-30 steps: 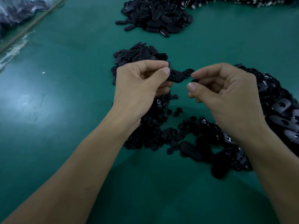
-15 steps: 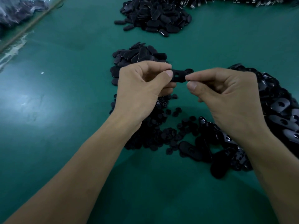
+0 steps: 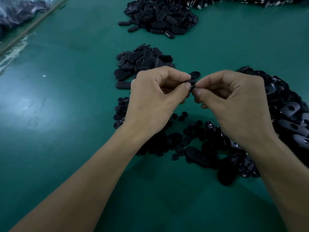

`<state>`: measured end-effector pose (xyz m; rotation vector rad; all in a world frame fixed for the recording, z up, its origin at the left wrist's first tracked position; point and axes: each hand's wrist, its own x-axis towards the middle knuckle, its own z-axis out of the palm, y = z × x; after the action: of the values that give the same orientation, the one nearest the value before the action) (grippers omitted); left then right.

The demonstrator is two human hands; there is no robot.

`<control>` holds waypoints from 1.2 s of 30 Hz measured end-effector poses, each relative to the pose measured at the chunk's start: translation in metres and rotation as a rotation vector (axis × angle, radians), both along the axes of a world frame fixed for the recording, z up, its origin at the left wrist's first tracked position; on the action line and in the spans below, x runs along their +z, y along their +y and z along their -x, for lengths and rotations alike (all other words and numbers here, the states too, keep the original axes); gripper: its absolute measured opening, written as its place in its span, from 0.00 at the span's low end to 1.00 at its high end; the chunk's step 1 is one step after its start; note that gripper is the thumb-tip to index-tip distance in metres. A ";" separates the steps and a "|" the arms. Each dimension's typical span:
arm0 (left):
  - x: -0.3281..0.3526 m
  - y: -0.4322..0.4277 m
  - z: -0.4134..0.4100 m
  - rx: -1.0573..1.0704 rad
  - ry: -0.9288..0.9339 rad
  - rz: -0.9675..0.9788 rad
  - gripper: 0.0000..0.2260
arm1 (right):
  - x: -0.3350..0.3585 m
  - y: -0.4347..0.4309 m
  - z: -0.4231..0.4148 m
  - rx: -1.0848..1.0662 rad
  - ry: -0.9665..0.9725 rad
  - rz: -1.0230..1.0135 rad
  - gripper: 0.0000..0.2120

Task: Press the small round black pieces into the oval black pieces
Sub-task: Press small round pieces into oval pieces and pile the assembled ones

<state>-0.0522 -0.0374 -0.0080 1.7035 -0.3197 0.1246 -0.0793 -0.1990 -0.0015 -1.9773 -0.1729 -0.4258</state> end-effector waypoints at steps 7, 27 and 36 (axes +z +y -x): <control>-0.001 -0.001 0.001 -0.001 -0.025 -0.025 0.06 | -0.001 0.001 0.000 0.007 -0.004 0.012 0.12; 0.000 -0.002 0.001 0.000 -0.020 -0.073 0.06 | -0.004 0.007 0.001 -0.083 0.063 -0.087 0.15; 0.001 -0.006 0.009 0.044 -0.113 -0.244 0.07 | -0.003 0.010 0.005 -0.188 0.013 0.025 0.19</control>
<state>-0.0613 -0.0435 -0.0073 1.9497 -0.3938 0.2220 -0.0847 -0.1892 -0.0049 -2.0280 0.0166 -0.5345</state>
